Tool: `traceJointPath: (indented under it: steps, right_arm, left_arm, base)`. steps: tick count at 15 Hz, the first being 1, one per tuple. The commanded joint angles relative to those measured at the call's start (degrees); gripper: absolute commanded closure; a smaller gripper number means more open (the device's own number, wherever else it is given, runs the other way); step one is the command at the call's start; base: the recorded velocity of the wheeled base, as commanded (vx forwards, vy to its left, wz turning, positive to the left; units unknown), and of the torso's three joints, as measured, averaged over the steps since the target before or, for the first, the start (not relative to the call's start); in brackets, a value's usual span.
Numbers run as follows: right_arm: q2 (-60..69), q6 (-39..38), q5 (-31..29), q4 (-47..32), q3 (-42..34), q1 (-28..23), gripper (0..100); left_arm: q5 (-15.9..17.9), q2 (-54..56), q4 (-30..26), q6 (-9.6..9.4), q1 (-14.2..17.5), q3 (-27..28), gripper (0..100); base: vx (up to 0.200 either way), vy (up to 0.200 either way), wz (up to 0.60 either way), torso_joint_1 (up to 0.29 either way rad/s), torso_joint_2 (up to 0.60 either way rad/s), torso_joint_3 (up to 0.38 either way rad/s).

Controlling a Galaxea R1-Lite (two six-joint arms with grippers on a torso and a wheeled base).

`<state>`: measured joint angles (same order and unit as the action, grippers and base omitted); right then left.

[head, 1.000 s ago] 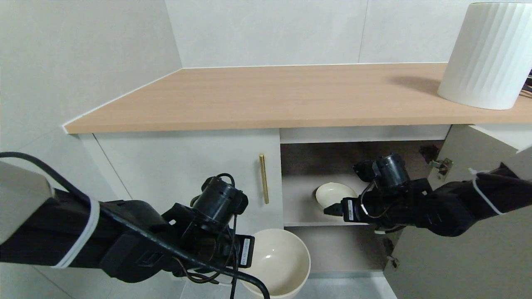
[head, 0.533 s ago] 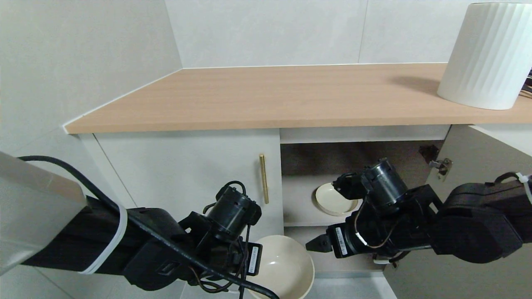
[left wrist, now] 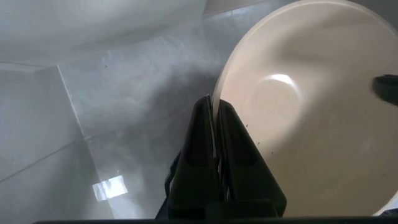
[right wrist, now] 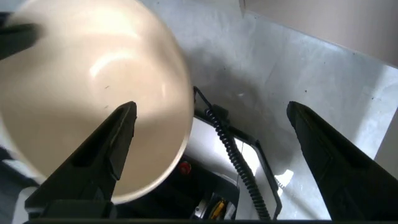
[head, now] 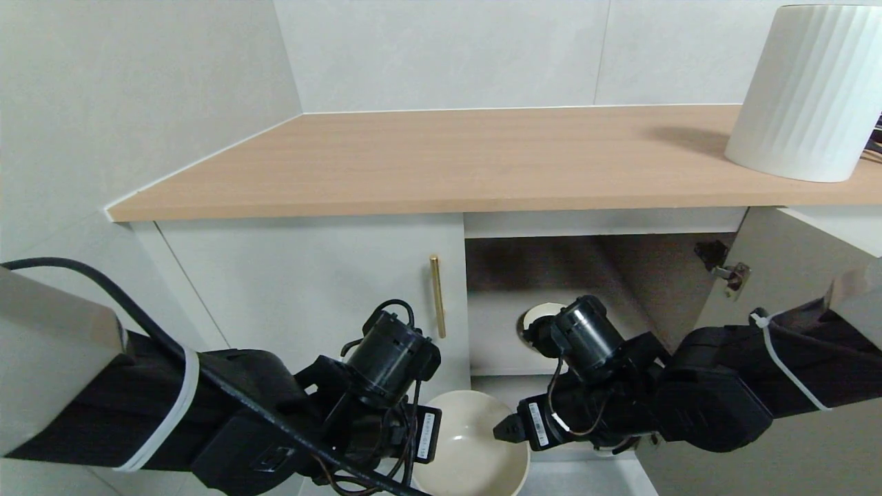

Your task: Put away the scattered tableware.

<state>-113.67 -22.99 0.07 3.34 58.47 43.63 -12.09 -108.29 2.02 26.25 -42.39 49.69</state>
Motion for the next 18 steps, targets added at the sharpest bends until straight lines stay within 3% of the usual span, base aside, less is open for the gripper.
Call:
traceJointPath:
  steps: [1,5,6,18]
  right_arm:
    - [-1.30,-0.12,0.01,0.00,0.16,0.05,0]
    - [-1.82,-0.21,0.01,0.00,0.33,0.05,0]
    - [-2.00,-0.21,0.01,0.00,0.33,0.05,100]
    - [-2.70,-0.30,0.10,0.09,0.33,0.05,100]
  left_arm:
    - [-0.04,0.36,0.00,0.03,-0.06,-0.03,100]
    - [-0.04,-0.26,0.09,0.12,-0.06,-0.03,100]
    - [-0.04,-0.26,0.09,0.21,-0.15,-0.03,100]
    - [-0.04,-0.26,0.00,0.30,-0.15,0.06,100]
  base:
    - [0.000,0.000,0.00,0.000,0.00,0.000]
    - [0.000,0.000,0.00,0.000,0.00,0.000]
    - [0.000,0.000,0.00,0.000,0.00,0.000]
    - [0.000,0.000,0.00,0.000,0.00,0.000]
